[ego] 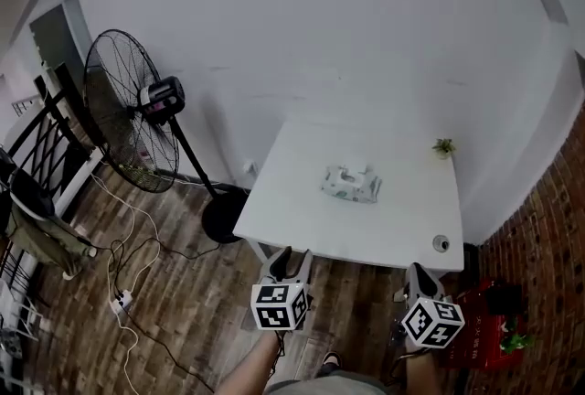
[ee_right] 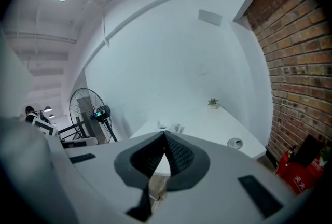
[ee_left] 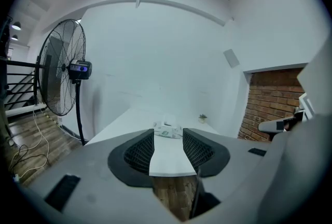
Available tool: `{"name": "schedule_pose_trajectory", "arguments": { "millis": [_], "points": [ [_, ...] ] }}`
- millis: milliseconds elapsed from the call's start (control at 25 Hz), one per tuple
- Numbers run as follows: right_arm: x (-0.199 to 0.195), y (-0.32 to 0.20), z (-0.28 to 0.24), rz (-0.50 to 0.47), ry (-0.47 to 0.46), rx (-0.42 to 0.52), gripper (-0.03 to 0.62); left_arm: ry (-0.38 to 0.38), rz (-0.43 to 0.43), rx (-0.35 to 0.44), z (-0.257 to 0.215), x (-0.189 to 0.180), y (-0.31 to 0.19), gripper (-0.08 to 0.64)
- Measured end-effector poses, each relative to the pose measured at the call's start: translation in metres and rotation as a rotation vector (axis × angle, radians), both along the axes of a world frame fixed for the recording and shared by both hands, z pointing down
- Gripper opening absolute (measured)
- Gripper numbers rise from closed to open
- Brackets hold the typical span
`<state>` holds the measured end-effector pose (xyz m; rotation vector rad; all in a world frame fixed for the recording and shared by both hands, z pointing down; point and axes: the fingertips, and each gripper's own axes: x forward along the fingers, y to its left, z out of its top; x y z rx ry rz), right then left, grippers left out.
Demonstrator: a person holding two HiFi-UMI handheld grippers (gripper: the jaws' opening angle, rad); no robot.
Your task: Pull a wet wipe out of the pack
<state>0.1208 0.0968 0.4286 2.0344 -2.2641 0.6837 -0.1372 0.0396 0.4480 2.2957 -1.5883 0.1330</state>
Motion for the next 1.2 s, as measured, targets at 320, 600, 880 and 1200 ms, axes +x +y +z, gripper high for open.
{"name": "schedule_pose_trajectory", "arguments": {
  "millis": [320,600,880,1200],
  "points": [
    [0.021,-0.054,0.015,-0.018,-0.015,-0.031,0.002,-0.013,-0.02,-0.031,0.013,0.015,-0.044,0.164],
    [0.027,-0.089,0.023,-0.001,-0.02,-0.045,0.002,-0.021,0.007,-0.034,0.019,0.025,-0.085,0.164],
    [0.035,-0.141,0.019,0.044,0.011,-0.042,0.002,0.006,0.056,-0.03,0.023,0.036,-0.157,0.164],
    [0.034,-0.217,-0.005,0.098,0.024,-0.008,0.002,0.0,0.128,-0.014,0.008,0.044,-0.246,0.164]
  ]
}}
